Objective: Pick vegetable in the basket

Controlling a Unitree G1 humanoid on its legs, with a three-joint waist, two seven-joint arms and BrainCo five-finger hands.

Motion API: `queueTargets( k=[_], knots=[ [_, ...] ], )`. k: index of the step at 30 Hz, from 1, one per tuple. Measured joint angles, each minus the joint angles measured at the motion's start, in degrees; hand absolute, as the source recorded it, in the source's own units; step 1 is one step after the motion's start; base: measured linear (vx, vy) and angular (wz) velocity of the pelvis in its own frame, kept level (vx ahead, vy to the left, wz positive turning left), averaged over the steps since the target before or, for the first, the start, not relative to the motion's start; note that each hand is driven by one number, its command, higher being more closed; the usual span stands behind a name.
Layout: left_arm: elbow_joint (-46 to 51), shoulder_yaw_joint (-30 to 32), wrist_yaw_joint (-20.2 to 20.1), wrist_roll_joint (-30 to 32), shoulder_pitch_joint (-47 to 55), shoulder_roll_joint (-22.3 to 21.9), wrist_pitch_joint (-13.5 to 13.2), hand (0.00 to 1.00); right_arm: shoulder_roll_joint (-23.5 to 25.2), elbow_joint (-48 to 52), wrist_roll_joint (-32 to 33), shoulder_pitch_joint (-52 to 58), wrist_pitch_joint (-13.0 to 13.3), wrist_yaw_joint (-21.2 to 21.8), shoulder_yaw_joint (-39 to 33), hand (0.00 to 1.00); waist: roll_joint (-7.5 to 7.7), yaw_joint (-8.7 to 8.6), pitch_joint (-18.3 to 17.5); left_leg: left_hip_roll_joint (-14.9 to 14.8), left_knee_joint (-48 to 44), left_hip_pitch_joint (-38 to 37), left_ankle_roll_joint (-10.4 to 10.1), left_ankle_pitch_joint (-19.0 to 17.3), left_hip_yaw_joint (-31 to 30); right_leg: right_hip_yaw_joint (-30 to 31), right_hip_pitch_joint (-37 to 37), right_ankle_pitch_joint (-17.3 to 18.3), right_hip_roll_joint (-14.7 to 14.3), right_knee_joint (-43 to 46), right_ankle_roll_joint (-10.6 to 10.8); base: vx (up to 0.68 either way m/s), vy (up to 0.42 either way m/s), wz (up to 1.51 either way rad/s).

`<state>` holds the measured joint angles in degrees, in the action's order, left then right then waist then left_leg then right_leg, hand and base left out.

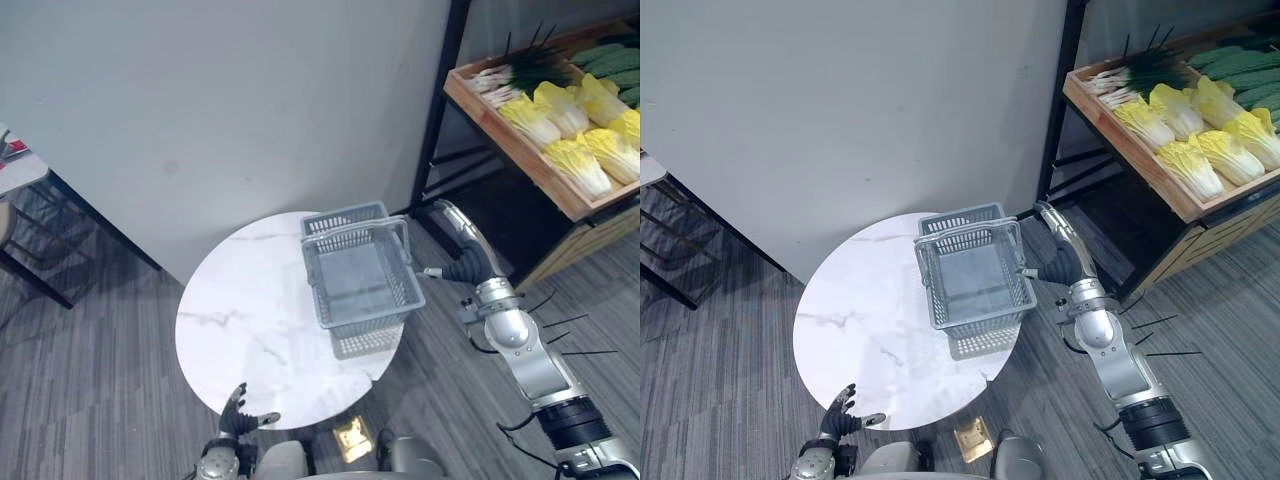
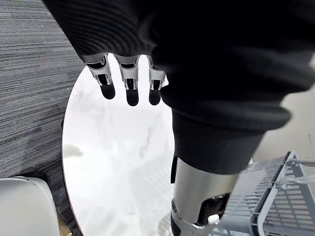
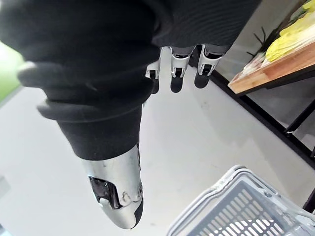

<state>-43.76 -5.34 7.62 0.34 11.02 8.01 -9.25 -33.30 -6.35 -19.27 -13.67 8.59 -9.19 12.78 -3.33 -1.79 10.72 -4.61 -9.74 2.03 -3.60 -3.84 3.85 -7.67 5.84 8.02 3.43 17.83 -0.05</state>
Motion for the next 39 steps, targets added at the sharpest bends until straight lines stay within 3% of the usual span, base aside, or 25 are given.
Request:
queueTargets(
  k=[3, 9, 11, 13, 18, 26, 27, 34, 39],
  knots=[
    [-0.97, -1.40, -0.05, 0.37, -0.58, 0.00, -0.02, 0.00, -1.31, -4.66, -1.76, -6.09, 0.04, 0.68, 3.10, 0.00, -0.41, 0.02, 0.02, 1.70, 4.30, -0.32, 1.21, 2.34, 0.77, 0.95, 0.53, -1.61, 0.88, -2.37, 1.45, -0.02, 0.133, -0.05],
    [-1.23, -1.35, 0.24, 0.28, -3.56, 1.10, -0.18, 0.00, -2.56, -16.52, -3.28, -19.91, -0.08, 0.63, 8.86, 0.00, -2.14, 1.26, 0.69, 2.97, 10.60, 1.56, 2.02, 6.38, 0.22, 1.22, 3.80, -4.34, 1.40, -5.30, 2.07, -0.04, 0.056, 0.04],
    [-1.13, -1.33, 0.84, -0.18, -5.57, 1.53, -0.37, 0.00, -4.15, -22.45, -3.98, -27.12, -0.31, 0.54, 10.78, 0.00, -3.20, 1.50, 1.84, 3.31, 13.08, 2.31, 2.36, 8.79, -0.94, 0.19, 5.65, -4.76, 1.70, -5.13, 1.98, -0.02, 0.014, 0.25],
    [-0.58, -1.22, 1.56, -1.07, -6.59, 1.80, -1.24, 0.00, -4.87, -27.06, -4.00, -32.43, -0.55, 0.37, 10.79, 0.00, -3.85, 2.61, 2.79, 3.31, 13.67, 3.67, 2.24, 9.72, -1.56, -0.26, 7.24, -5.02, 1.70, -4.83, 1.76, -0.02, 0.001, 0.16],
    [-0.41, -0.53, 2.66, -3.51, -7.61, 1.96, -2.00, 0.00, -5.90, -35.02, -4.00, -42.83, -1.78, -0.78, 12.56, 0.00, -5.34, 2.99, 6.11, 3.53, 13.86, 6.70, 1.83, 10.97, -3.46, -1.75, 9.81, -5.01, 1.79, -3.84, 1.64, -0.02, -0.001, 0.18],
    [-0.27, -0.20, 2.85, -6.06, -10.12, 1.94, -2.51, 0.00, -5.86, -48.08, -3.99, -46.70, -2.91, -0.86, 12.63, 0.00, -7.11, 6.02, 9.36, 3.43, 15.06, 9.84, 1.27, 13.21, -6.29, -3.42, 13.49, -4.13, 2.06, -1.09, 0.78, -0.02, -0.013, 0.18],
    [0.00, -0.17, 2.90, -6.54, -10.40, 1.98, -2.56, 0.00, -5.86, -49.31, -4.09, -47.71, -2.99, -0.90, 12.56, 1.00, -7.34, 5.81, 10.00, 3.53, 15.06, 9.97, 1.13, 13.49, -7.20, -3.58, 13.51, -3.75, 2.24, -0.44, 0.66, -0.02, -0.012, 0.28],
    [-0.01, -0.19, 2.92, -6.93, -11.13, 2.01, -2.53, 0.00, -5.87, -51.54, -4.38, -49.29, -3.96, -0.39, 12.62, 1.00, -7.35, 5.90, 10.11, 3.52, 15.12, 10.88, 0.76, 13.99, -9.21, -4.55, 14.58, -2.14, 2.65, 2.00, 0.57, -0.02, -0.018, 0.17],
    [-0.02, -0.27, 2.93, -6.76, -11.39, 2.01, -2.47, 0.00, -6.67, -45.90, -3.16, -44.82, -3.82, -0.62, 10.80, 1.00, -7.23, 5.77, 10.18, 3.04, 15.18, 10.58, 0.72, 14.01, -8.73, -3.91, 14.58, -2.08, 2.46, 2.02, 0.63, 0.00, -0.015, -0.04]
  ],
)
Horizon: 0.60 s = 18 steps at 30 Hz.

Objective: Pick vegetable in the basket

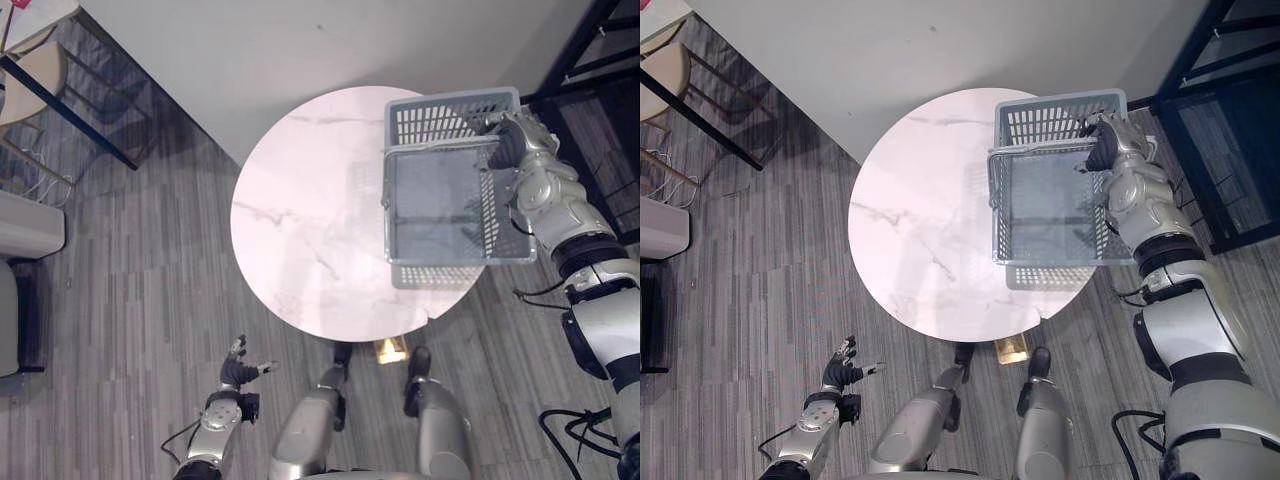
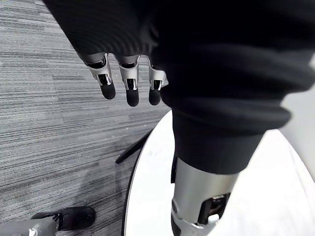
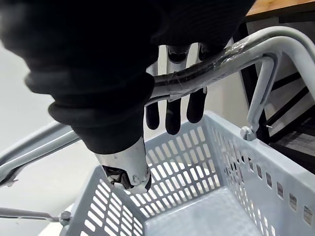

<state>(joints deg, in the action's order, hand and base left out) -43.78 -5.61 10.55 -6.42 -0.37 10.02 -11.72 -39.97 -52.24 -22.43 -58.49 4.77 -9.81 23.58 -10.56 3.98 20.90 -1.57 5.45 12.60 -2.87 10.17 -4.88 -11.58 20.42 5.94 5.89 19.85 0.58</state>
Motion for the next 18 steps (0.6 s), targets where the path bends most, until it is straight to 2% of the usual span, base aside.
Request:
queueTargets(
  k=[4, 6, 8, 9, 11, 13, 15, 16, 18],
  knots=[
    [-0.08, -0.04, 0.00, 0.65, -0.53, -0.02, 0.17, 0.00, -1.45, 6.18, 0.66, 5.23, -0.19, -0.09, -2.56, 1.00, 0.24, -0.20, 0.12, 0.01, 0.03, -0.53, 0.01, -0.02, 0.62, 0.79, -0.20, -0.02, -0.21, 0.00, 0.02, 0.02, -0.018, -0.09],
    [-0.04, -0.01, 0.00, 0.66, -0.92, -0.02, 0.17, 0.00, -1.64, 10.08, 1.02, 9.05, -0.43, 0.03, -5.39, 1.00, 0.90, -0.26, 0.55, -0.10, 0.02, -1.34, 0.00, -0.04, 1.07, 1.51, -0.73, -0.03, -0.46, 0.00, 0.02, 0.01, -0.018, -0.11],
    [-0.06, 0.04, -0.10, 1.60, -0.67, -0.30, 0.50, 0.00, -1.37, 17.86, 2.31, 17.95, -0.87, 0.09, -9.90, 1.00, 1.79, -0.69, 0.68, -0.30, 0.01, -2.67, -0.26, -0.39, 1.80, 2.31, -2.13, -0.07, -0.80, -0.67, 0.02, 0.00, -0.017, -0.11],
    [-0.05, 0.04, -0.14, 1.85, -0.50, -0.40, 0.72, 0.00, -0.97, 19.83, 3.16, 20.39, -0.89, 0.13, -11.02, 1.00, 2.02, -1.11, 0.57, -0.31, 0.00, -2.96, -0.42, -0.53, 1.88, 2.31, -2.52, -0.14, -0.83, -1.04, 0.07, 0.00, 0.011, -0.07],
    [0.44, 0.61, -0.46, 2.64, 1.07, -0.49, 1.49, 0.00, 2.21, 29.00, 6.39, 31.03, -0.90, 0.23, -15.45, 1.00, 3.16, -3.48, 0.38, -0.47, -0.01, -4.48, -0.50, -1.13, 2.69, 2.86, -4.38, -0.34, -1.26, -2.61, 0.32, 0.01, 0.016, -0.14],
    [0.80, 1.74, -0.50, 2.69, 2.01, -1.03, 1.63, 0.00, 3.67, 33.86, 8.05, 37.00, -0.87, 0.37, -18.51, 1.00, 3.96, -3.81, 0.00, -0.68, -0.02, -5.47, -0.57, -1.71, 3.71, 3.98, -5.15, -0.41, -1.80, -3.69, 0.78, 0.03, 0.002, -0.33],
    [1.52, 2.66, -0.55, 2.76, 3.33, -1.15, 2.02, 0.00, 4.98, 38.91, 9.87, 43.07, -0.79, 1.22, -21.68, 1.00, 4.67, -5.01, -0.91, -0.83, -0.03, -6.40, -0.38, -2.23, 4.32, 4.48, -6.38, -0.79, -2.05, -4.91, 1.06, 0.05, 0.009, -0.28],
    [1.66, 3.54, -0.59, 2.81, 4.18, -1.17, 2.21, 0.00, 5.95, 41.36, 10.79, 46.94, -0.67, 1.33, -23.85, 1.00, 5.51, -5.89, -2.10, -0.87, -0.04, -6.98, -0.39, -2.66, 5.21, 5.27, -6.75, -0.86, -2.20, -5.40, 1.10, 0.06, 0.012, -0.22],
    [2.04, 4.99, -0.61, 3.34, 5.55, -1.16, 2.58, 0.00, 7.73, 45.06, 13.36, 54.39, -0.51, 2.23, -28.40, 1.00, 6.47, -6.60, -4.97, -1.01, -0.04, -7.90, -0.33, -3.53, 6.02, 5.83, -8.01, -1.23, -2.58, -6.55, 1.09, 0.09, 0.006, -0.23]
  ],
)
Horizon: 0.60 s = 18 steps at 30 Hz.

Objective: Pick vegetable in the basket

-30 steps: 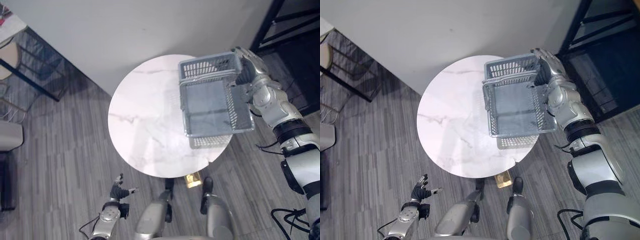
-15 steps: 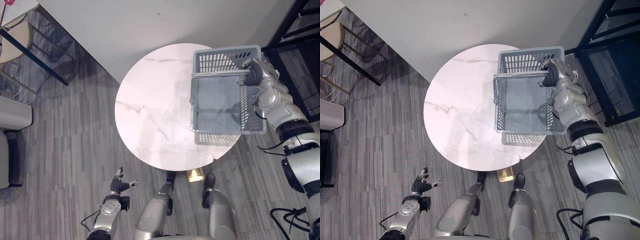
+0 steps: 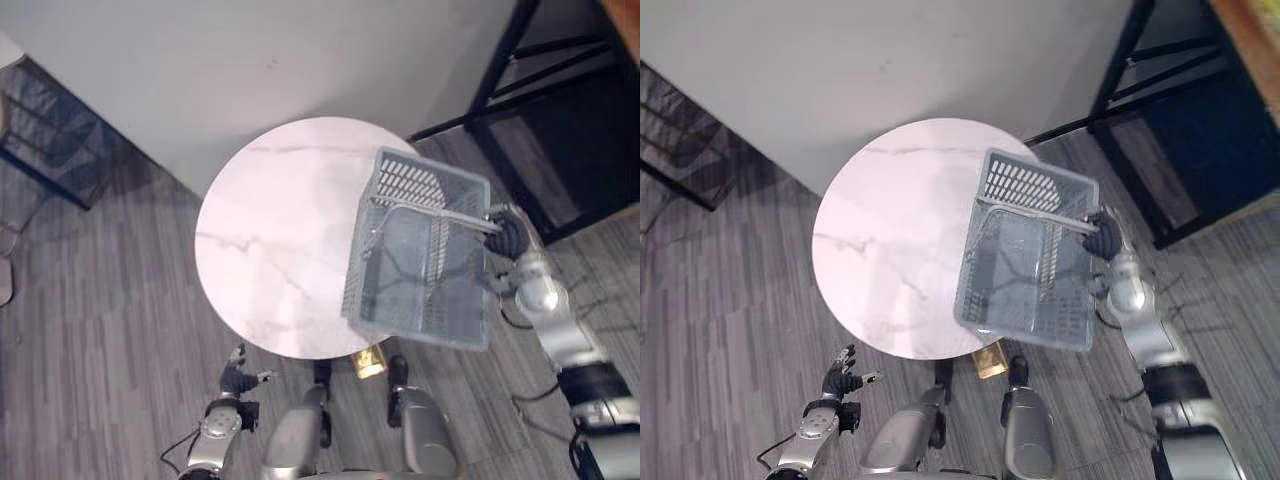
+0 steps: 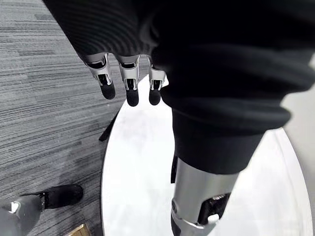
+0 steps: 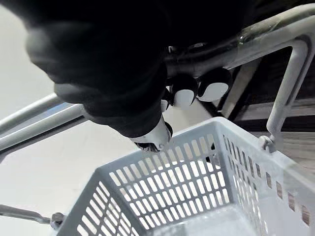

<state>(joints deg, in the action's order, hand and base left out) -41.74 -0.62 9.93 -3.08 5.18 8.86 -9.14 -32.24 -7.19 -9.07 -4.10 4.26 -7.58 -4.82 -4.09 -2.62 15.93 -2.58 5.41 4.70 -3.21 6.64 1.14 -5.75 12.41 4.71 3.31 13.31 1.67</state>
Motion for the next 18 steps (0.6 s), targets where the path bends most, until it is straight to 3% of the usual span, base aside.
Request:
queueTargets(
  k=[2, 8, 14, 18],
  knots=[
    [1.33, 1.45, -0.35, 0.51, 1.44, 0.01, 0.05, 0.00, 1.74, 2.20, 2.72, 5.72, 0.55, 0.68, -3.74, 1.00, 0.98, -0.53, -1.99, -0.21, -0.01, -1.77, 0.01, -0.98, 1.29, 1.28, -1.71, -0.55, -0.37, -1.37, -0.11, 0.11, 0.005, -0.30],
    [4.19, 4.09, -1.38, 1.54, 4.77, -0.76, 0.49, 0.00, 10.06, 4.27, 8.39, 15.53, 1.72, 1.75, -12.12, 1.00, 1.40, -3.10, -6.06, -0.45, -0.13, -5.04, 0.27, -2.94, 4.07, 3.93, -4.95, -1.28, -1.21, -4.16, 0.14, 0.06, 0.010, -0.27],
    [8.46, 5.96, -2.37, 1.53, 8.28, -2.27, 1.51, 0.00, 19.62, 3.96, 16.26, 22.18, 1.43, 1.81, -14.99, 1.00, 1.28, -2.90, -7.48, -1.39, -4.83, -7.25, 0.36, -7.17, 8.74, 8.37, -7.18, -1.31, -1.87, -4.06, 0.23, 0.02, 0.018, -0.41],
    [11.31, 6.42, -2.43, 1.48, 9.42, -3.46, 1.85, 0.00, 24.44, 3.97, 20.04, 22.49, 0.38, 1.93, -14.53, 1.00, 2.53, -1.84, -7.00, -2.70, -10.07, -6.02, 0.40, -10.59, 14.16, 12.41, -5.63, -1.51, -2.88, -1.71, 0.31, -0.04, 0.002, -0.57]
  ],
)
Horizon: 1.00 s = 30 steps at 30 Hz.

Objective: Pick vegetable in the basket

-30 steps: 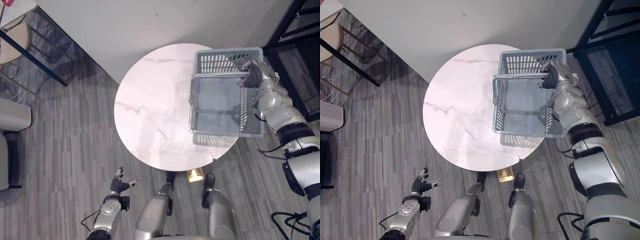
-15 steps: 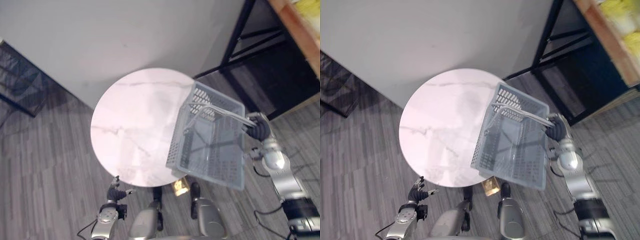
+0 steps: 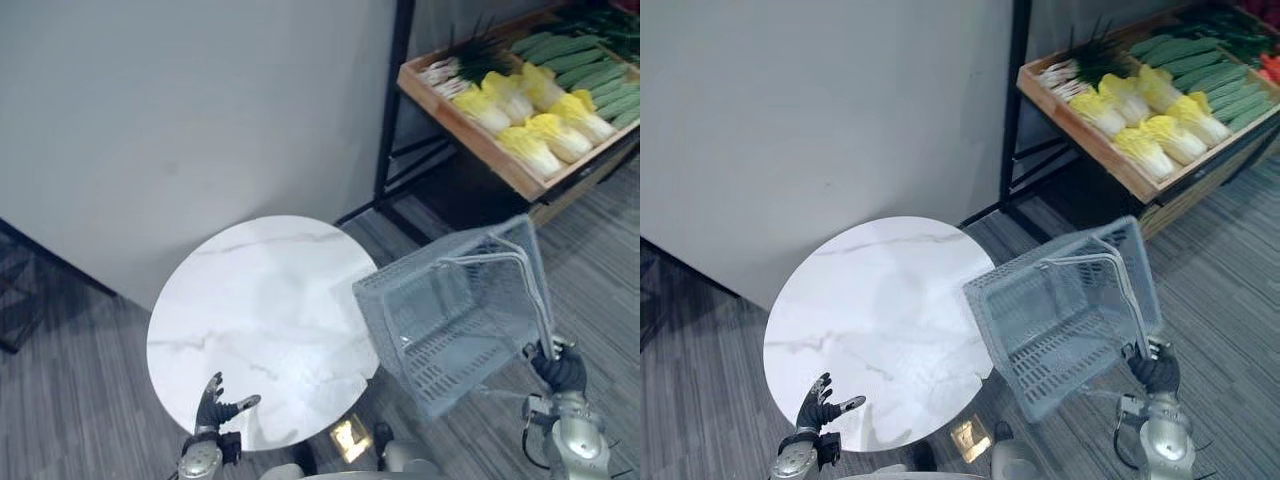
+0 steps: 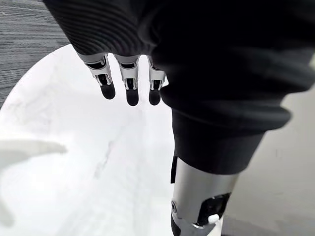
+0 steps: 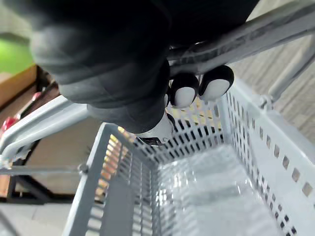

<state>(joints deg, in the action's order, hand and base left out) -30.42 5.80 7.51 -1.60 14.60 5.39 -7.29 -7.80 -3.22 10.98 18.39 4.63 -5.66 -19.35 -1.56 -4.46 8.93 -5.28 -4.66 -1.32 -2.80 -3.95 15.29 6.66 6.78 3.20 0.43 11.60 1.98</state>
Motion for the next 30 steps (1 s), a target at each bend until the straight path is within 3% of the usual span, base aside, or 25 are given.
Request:
queueTargets(
  k=[3, 4, 5, 6, 8, 9, 10, 12, 13, 15, 16, 17, 18, 19, 22, 24, 25, 27, 28, 30],
  knots=[
    [1.95, -0.01, 0.07, -0.05, -3.73, 0.09, 0.13, 0.00, 2.11, 0.12, 2.06, -0.23, -0.12, -0.87, 0.19, 1.00, 0.86, 0.78, 0.46, -2.19, -9.54, 6.20, 0.97, -3.48, 0.91, 0.52, 3.06, 0.13, -0.72, 2.79, 0.80, -0.12, -0.026, -0.09],
    [1.95, -0.01, 0.08, -0.04, -4.38, 0.08, 0.15, 0.00, 2.42, 0.12, 2.09, -0.25, -0.18, -0.86, 0.18, 1.00, 0.67, 0.98, 0.39, -2.94, -10.15, 6.83, 1.11, -3.52, 1.13, 0.68, 3.22, 0.15, -1.16, 2.61, 2.22, -0.10, -0.003, -0.01],
    [2.04, 0.06, 0.16, 0.03, -5.46, 0.38, 0.10, 0.00, 3.34, 0.28, 1.91, -0.17, -0.24, -0.81, 0.30, 1.00, 0.94, 2.02, 1.01, -4.11, -11.22, 7.39, 1.26, -3.53, 1.29, 1.19, 5.89, 4.01, -1.40, 13.50, 0.68, -0.07, -0.024, 0.09],
    [2.05, -0.13, 0.14, 0.06, -5.85, 0.56, 0.14, 0.00, 4.01, 0.39, 1.86, 0.66, -0.24, -0.81, 0.29, 1.00, 2.14, 2.17, 1.06, -3.99, -12.44, 7.98, 1.28, -3.57, 0.37, 1.69, 6.50, 8.54, 0.50, 24.87, 1.78, -0.05, -0.017, 0.16],
    [2.33, -0.11, 0.17, 0.06, -5.62, 0.48, 0.34, 0.00, 4.37, 0.70, 1.83, 1.47, -0.24, -0.87, 0.28, 1.00, 3.62, 2.23, 0.17, -3.92, -15.11, 10.10, 1.21, -3.46, -0.89, 3.81, 4.26, 11.12, 4.36, 33.80, 4.35, -0.06, -0.184, 0.32],
    [2.41, -0.11, 0.19, 0.06, -5.40, 0.38, 0.37, 0.00, 4.35, 0.75, 1.44, 1.55, -0.25, -0.98, 0.22, 1.00, 4.41, 2.40, -0.31, -3.92, -16.62, 11.85, 1.00, -3.33, -1.13, 5.11, 1.87, 10.53, 6.47, 33.36, 4.67, -0.09, -0.288, 0.26],
    [2.35, -0.09, 0.25, 0.05, -5.36, 0.34, 0.46, 0.00, 4.27, 0.73, 1.21, 1.42, -0.35, -1.06, 0.21, 1.00, 5.01, 2.94, -0.71, -4.13, -18.05, 13.71, 0.65, -3.11, -1.13, 6.42, -1.04, 12.25, 7.76, 29.40, 6.43, -0.16, -0.301, 0.03],
    [2.48, -0.66, 0.45, 0.01, -5.45, -1.23, 0.67, 0.00, 2.72, 0.60, 0.39, 0.26, -0.90, -2.12, 0.21, 1.00, 2.88, 5.67, -0.38, -6.79, -16.58, 16.14, -1.16, 1.32, -0.94, 4.57, -2.07, 15.46, 4.88, 21.44, 6.31, -0.21, -0.281, -0.08],
    [2.72, -1.22, 0.42, -0.04, -5.13, -1.55, 0.68, 0.00, 2.19, 0.58, 0.38, 0.06, -0.90, -2.13, 0.20, 1.00, 2.46, 5.48, -0.50, -7.35, -15.90, 17.02, -0.96, 2.94, -1.14, 3.36, -1.97, 15.91, 4.46, 20.38, 5.54, -0.26, -0.274, 0.31],
    [3.14, -2.37, 0.46, -0.05, -4.61, -2.26, 0.64, 0.00, -0.40, -0.32, -0.17, -1.10, -0.88, -2.25, 0.07, 1.00, 1.15, 4.92, 0.16, -9.04, -9.81, 18.51, -2.62, 10.62, -3.15, -1.58, -1.02, 17.62, 1.94, 18.79, 2.48, -0.34, -0.346, 0.64],
    [3.05, -2.47, 0.47, -0.05, -4.53, -2.23, 0.67, 0.00, -0.69, -0.68, -0.35, -1.30, -0.88, -2.51, -0.10, 1.00, 1.14, 4.82, 0.17, -9.09, -6.97, 18.22, -2.87, 13.75, -3.82, -2.37, -0.83, 17.83, 1.66, 18.24, 2.03, -0.35, -0.319, 0.63],
    [3.16, -2.56, 0.47, -0.04, -4.47, -2.29, 0.71, 0.00, -0.78, -0.74, -0.38, -1.61, -0.89, -3.06, -0.48, 1.00, 1.95, 4.53, 0.65, -9.30, -4.44, 17.71, -4.11, 15.92, -3.78, -5.28, -0.75, 17.94, 1.67, 16.79, 0.06, -0.33, -0.300, 0.40],
    [3.15, -2.56, 0.47, -0.01, -4.14, -2.28, 0.80, 0.00, -0.71, -0.74, -0.38, -1.87, -0.91, -3.16, -0.50, 1.00, 1.97, 4.71, 0.82, -9.72, -6.69, 17.56, -4.65, 14.09, -3.28, -6.33, -0.97, 17.89, 1.56, 16.11, -1.40, -0.28, -0.265, 0.47],
    [3.48, -2.90, 0.38, 0.02, -3.44, -2.19, 0.88, 0.00, -0.29, -0.72, -0.37, -1.81, -0.90, -3.16, -0.36, 1.00, 1.86, 4.42, 1.25, -9.68, -14.52, 17.45, -3.94, 8.26, -2.65, -7.91, -0.74, 16.85, 1.40, 16.03, -3.07, -0.35, -0.276, 0.32],
    [5.32, -2.82, 0.28, 0.02, -2.01, -1.92, 0.81, 0.00, 0.33, -0.69, -0.37, -1.81, -0.90, -3.11, -0.14, 1.00, 1.90, 3.91, 1.25, -10.00, -26.65, 14.75, -1.99, -1.34, -2.74, -8.16, 0.73, 15.02, 1.20, 16.04, -3.92, -0.30, -0.138, 0.11],
    [5.92, -2.68, 0.28, 0.02, -1.59, -1.83, 0.66, 0.00, 0.56, -0.69, -0.40, -1.81, -0.88, -3.04, -0.04, 1.00, 1.35, 3.82, 1.02, -10.39, -28.91, 10.70, -2.74, -5.87, -2.90, -7.71, 2.69, 13.48, 0.06, 15.44, -3.95, -0.25, -0.018, -0.12],
    [5.93, -2.82, 0.26, 0.05, -1.81, -1.60, 0.66, 0.00, 0.65, -0.99, -0.47, -1.82, -0.85, -3.01, 0.01, 1.00, 0.98, 3.36, 0.72, -9.36, -22.97, 7.00, -3.83, -8.45, -2.73, -7.72, 5.02, 12.50, -0.80, 14.91, -3.23, -0.20, 0.040, 0.00],
    [5.04, -2.93, 0.25, 0.09, -2.79, -1.02, 0.58, 0.00, 0.64, -3.65, -0.87, -2.46, -0.68, -2.95, -0.38, 1.00, 0.50, 2.03, 0.42, -7.84, -9.81, 3.48, -5.84, -8.15, -2.60, -8.83, 7.54, 10.71, -0.94, 14.35, -2.55, -0.20, 0.061, 0.24],
    [3.84, -2.95, 0.23, 0.09, -3.56, -0.30, 0.60, 0.00, 0.76, -6.04, -0.90, -3.33, -0.66, -2.91, -0.35, 1.00, 1.39, 2.03, 0.77, -7.20, -8.18, 3.03, -6.75, -6.73, -2.61, -8.87, 7.65, 9.97, -0.38, 14.01, -2.54, -0.18, 0.072, 0.21],
    [0.95, -2.90, 0.24, 0.21, -4.73, 0.95, 0.81, 0.00, 0.63, -12.39, -1.12, -4.10, -0.76, -2.91, -0.49, 1.00, 1.84, 2.10, 0.83, -6.50, -7.54, 2.44, -6.30, -6.09, -2.71, -8.78, 6.34, 7.99, 0.05, 11.77, -2.10, -0.14, 0.093, 0.01]
  ],
)
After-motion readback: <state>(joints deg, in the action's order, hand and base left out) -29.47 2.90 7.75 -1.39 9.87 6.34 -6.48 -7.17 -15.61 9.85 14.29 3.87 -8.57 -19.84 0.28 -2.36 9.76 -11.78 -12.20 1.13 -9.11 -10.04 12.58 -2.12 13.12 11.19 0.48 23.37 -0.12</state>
